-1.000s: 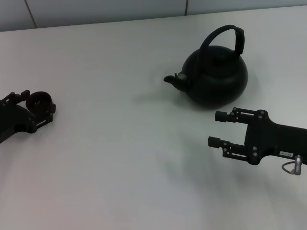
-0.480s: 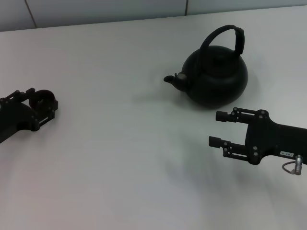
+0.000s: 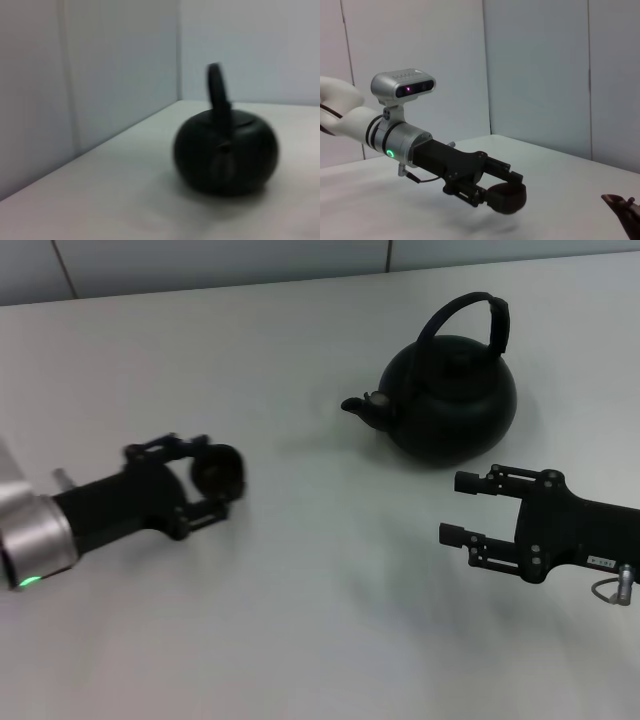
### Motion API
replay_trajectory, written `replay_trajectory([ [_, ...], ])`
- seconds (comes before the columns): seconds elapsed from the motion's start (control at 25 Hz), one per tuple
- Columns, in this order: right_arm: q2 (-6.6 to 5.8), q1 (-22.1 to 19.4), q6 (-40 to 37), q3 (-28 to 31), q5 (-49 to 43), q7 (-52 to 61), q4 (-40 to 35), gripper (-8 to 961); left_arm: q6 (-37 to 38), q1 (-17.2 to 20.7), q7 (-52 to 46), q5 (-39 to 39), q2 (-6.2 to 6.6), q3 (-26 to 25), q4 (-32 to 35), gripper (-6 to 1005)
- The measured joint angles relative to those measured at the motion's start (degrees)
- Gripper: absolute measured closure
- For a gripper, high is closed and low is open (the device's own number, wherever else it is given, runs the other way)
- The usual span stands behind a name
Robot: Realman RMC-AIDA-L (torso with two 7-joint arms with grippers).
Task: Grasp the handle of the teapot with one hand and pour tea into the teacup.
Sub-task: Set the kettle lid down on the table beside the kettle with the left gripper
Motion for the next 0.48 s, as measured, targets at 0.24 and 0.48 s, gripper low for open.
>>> replay_trajectory([
  [0.24,0.01,-0.2,0.0,0.0,0.0,0.0,0.0,320,0.1,-3.4,0.0,-0.7,-0.02,3.6,-2.7,292],
  [0.48,0.04,-0.3,0.0,0.1,0.0,0.0,0.0,320,-0.7,-4.2,0.3,-1.3,-0.01,3.7,-3.7,285],
])
